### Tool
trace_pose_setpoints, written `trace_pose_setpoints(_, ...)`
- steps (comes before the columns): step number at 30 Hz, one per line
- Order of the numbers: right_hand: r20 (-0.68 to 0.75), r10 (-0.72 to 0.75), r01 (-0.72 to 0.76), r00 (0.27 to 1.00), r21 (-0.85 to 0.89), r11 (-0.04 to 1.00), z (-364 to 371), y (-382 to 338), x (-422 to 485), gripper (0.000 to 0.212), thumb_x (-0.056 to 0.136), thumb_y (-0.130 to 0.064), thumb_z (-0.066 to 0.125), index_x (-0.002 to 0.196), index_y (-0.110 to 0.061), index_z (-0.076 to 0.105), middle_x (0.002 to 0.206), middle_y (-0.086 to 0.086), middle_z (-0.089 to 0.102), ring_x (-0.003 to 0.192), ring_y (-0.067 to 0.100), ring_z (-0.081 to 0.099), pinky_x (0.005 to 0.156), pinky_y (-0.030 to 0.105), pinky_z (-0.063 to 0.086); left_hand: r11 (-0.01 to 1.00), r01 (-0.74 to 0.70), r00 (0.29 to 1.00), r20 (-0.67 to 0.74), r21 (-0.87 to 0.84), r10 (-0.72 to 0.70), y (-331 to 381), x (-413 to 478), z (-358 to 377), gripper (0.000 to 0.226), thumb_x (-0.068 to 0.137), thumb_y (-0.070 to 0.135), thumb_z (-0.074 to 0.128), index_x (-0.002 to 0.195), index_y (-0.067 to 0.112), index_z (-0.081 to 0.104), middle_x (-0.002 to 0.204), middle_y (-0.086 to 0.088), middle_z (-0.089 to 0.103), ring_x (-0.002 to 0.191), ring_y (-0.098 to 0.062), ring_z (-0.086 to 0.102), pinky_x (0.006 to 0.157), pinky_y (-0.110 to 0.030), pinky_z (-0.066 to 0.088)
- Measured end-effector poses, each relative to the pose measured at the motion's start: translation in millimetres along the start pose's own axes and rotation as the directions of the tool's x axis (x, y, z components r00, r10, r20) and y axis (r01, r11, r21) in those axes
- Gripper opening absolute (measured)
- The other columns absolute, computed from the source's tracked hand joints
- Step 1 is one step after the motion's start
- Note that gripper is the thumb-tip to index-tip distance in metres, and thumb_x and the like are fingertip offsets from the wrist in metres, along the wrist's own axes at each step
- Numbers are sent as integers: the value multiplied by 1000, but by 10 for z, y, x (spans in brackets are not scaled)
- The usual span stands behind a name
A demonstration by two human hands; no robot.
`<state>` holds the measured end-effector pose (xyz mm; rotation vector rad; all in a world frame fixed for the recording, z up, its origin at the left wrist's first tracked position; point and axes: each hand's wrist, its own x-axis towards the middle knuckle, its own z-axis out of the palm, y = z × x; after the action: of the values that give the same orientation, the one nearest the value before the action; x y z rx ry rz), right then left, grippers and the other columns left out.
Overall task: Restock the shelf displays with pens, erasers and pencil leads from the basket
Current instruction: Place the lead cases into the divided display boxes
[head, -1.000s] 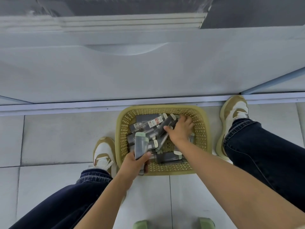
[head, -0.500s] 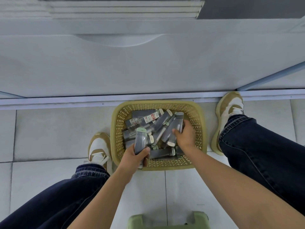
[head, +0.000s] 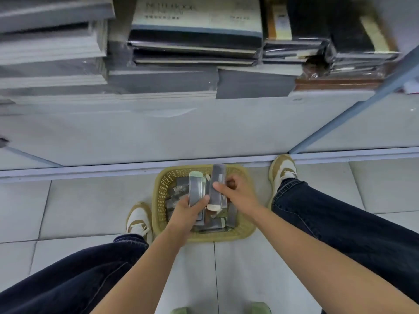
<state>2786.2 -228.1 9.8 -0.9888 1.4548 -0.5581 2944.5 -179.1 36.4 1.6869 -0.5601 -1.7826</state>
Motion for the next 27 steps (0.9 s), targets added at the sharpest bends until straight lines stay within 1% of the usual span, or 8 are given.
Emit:
trace_pose_setpoints(4, -19, -135, 135, 991, -32, 990, -75, -545, -386, 23, 84, -39, 71, 84, -19, 60, 71, -11, 59, 65, 4, 55, 60, 18, 40, 993, -120, 993, -14, 15, 120, 394, -425, 154, 21, 88, 19, 69, 106, 7, 69, 86, -3, 74, 79, -21, 67, 76, -34, 53)
trace_pose_setpoints(7, -8, -262, 261, 965, -35, 965, -198, -955, -696, 30, 92, -31, 63, 65, -23, 55, 56, -10, 51, 55, 6, 45, 57, 24, 35, 986, -166, 984, -70, -37, 163, 694, -724, 247, 24, 88, 20, 69, 105, 3, 70, 89, -9, 75, 76, -22, 68, 76, -34, 54)
trace_pose_setpoints(10, 64, -329, 328, 942, 28, 944, -324, -1323, -1011, 10, 94, -17, 60, 96, -13, 69, 87, 4, 71, 71, 3, 62, 69, 20, 50, 966, -225, 972, -97, -127, 214, 1014, -1012, 321, 18, 88, 21, 70, 100, 9, 69, 87, -8, 75, 72, -20, 71, 66, -32, 58)
trace_pose_setpoints(12, 79, -371, 368, 925, 53, 928, -394, -1528, -1192, 18, 94, -12, 60, 111, -7, 61, 92, 7, 70, 76, 4, 67, 70, 19, 54, 951, -286, 956, -110, -116, 273, 1209, -1202, 355, 14, 86, 18, 71, 97, 10, 68, 86, -7, 75, 72, -19, 71, 59, -29, 58)
trace_pose_setpoints(14, 98, -392, 388, 915, 59, 920, -449, -1707, -1354, 21, 94, -12, 61, 113, -4, 58, 91, 9, 70, 79, 13, 68, 72, 29, 57, 938, -344, 929, -152, -27, 337, 1376, -1379, 386, 11, 85, 16, 73, 93, 10, 68, 85, -7, 73, 66, -18, 68, 51, -24, 52)
trace_pose_setpoints(18, 76, -472, 471, 878, 33, 882, -568, -2031, -1609, 16, 97, -13, 56, 108, -3, 62, 99, 12, 66, 91, 21, 64, 82, 42, 55, 903, -426, 877, -219, 56, 428, 1691, -1700, 445, 12, 85, 14, 73, 90, 7, 65, 81, -15, 62, 60, -23, 50, 53, -28, 39)
trace_pose_setpoints(22, 108, -526, 518, 844, 88, 851, -763, -2414, -1834, 16, 102, -17, 45, 110, -6, 55, 82, 10, 67, 69, 20, 65, 69, 31, 53, 874, -482, 846, -225, 65, 483, 2000, -1987, 474, 18, 86, 15, 72, 95, 4, 62, 77, -14, 54, 61, -23, 45, 53, -30, 38)
trace_pose_setpoints(27, 252, -518, 551, 818, -83, 830, -940, -2791, -2013, 25, 105, -26, 38, 118, -11, 54, 67, 7, 59, 49, 17, 50, 50, 23, 43, 834, -547, 809, -210, 74, 549, 2313, -2215, 486, 14, 87, 15, 71, 91, 6, 60, 82, -17, 54, 57, -22, 44, 51, -27, 38)
